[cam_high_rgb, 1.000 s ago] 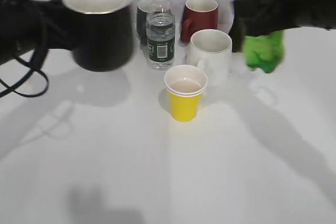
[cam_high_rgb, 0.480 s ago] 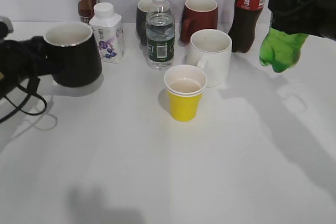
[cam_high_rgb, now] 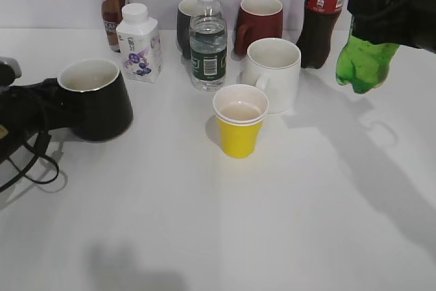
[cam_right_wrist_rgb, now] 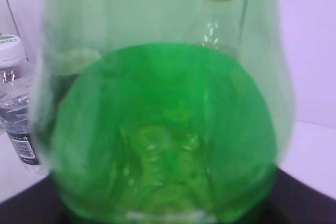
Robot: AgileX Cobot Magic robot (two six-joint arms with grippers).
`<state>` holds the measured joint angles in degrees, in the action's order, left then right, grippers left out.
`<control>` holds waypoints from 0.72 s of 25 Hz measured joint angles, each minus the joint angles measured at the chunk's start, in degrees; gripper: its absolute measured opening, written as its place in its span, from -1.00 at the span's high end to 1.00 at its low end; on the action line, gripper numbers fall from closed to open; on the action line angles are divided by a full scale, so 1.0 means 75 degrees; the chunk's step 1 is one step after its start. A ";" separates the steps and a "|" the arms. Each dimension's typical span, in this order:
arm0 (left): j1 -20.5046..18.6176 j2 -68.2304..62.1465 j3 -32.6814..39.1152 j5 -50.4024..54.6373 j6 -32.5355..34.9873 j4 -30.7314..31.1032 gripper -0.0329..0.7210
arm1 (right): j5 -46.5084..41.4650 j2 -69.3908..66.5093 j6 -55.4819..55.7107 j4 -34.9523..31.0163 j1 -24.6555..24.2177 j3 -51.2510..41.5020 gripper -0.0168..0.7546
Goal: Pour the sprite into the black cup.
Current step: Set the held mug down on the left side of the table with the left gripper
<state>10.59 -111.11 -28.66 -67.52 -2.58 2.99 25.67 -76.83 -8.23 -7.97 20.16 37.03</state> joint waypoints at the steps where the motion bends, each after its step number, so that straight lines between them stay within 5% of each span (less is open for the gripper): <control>1: 0.0000 -0.0018 0.0114 -0.0118 -0.0033 -0.0009 0.76 | 0.0000 0.0000 0.0007 0.0000 0.0000 0.0000 -0.08; 5: 0.0000 -0.0035 0.0372 -0.0356 -0.0066 -0.0026 0.70 | 0.0000 0.0000 0.0015 0.0000 0.0000 0.0000 -0.08; 10: 0.0000 -0.0035 0.0404 -0.0372 -0.0072 0.0005 0.33 | 0.0000 0.0000 0.0015 0.0000 0.0000 0.0000 -0.08; 18: 0.0000 0.0289 0.0974 -0.0399 -0.0072 0.0027 0.25 | 0.0000 0.0000 0.0021 0.0000 0.0000 0.0000 -0.08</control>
<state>10.59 -108.95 -21.35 -70.51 -3.13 3.19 25.67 -76.83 -8.07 -7.97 20.16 37.03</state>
